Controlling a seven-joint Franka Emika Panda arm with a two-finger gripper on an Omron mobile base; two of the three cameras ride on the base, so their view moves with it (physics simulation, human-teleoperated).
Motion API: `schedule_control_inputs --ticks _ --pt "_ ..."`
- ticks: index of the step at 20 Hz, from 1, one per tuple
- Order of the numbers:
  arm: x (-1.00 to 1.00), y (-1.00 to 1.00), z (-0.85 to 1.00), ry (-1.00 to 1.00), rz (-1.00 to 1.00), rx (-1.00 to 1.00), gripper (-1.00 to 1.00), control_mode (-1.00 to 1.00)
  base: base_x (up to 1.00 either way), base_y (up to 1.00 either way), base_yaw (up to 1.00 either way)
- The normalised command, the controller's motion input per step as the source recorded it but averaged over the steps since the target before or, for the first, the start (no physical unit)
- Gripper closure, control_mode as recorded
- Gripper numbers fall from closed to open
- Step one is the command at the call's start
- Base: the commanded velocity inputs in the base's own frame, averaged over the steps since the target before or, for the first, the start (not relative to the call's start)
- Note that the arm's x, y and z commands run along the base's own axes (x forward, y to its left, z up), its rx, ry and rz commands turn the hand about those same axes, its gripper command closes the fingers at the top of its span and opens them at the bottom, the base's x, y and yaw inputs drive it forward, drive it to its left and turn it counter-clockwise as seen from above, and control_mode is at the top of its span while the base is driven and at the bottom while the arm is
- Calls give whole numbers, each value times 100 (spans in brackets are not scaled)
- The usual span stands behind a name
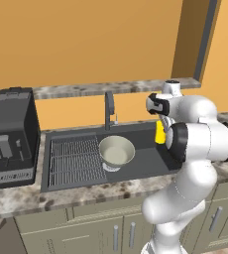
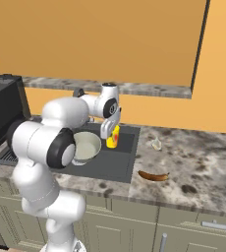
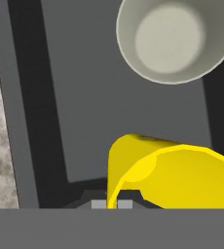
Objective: Remove the garlic and banana from the sink. Then move the bowl and cup from the counter to the sink for washing.
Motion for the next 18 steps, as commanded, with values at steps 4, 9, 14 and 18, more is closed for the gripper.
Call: schedule_control_inputs --ticks 4,9,14,18 --pt "21 0 -15 0 0 0 100 -100 0 0 0" --pt "15 -1 -16 0 0 0 100 -100 0 0 0" --pt "13 0 -17 0 0 0 100 -100 0 0 0" --pt "13 0 -17 0 0 0 100 -100 0 0 0"
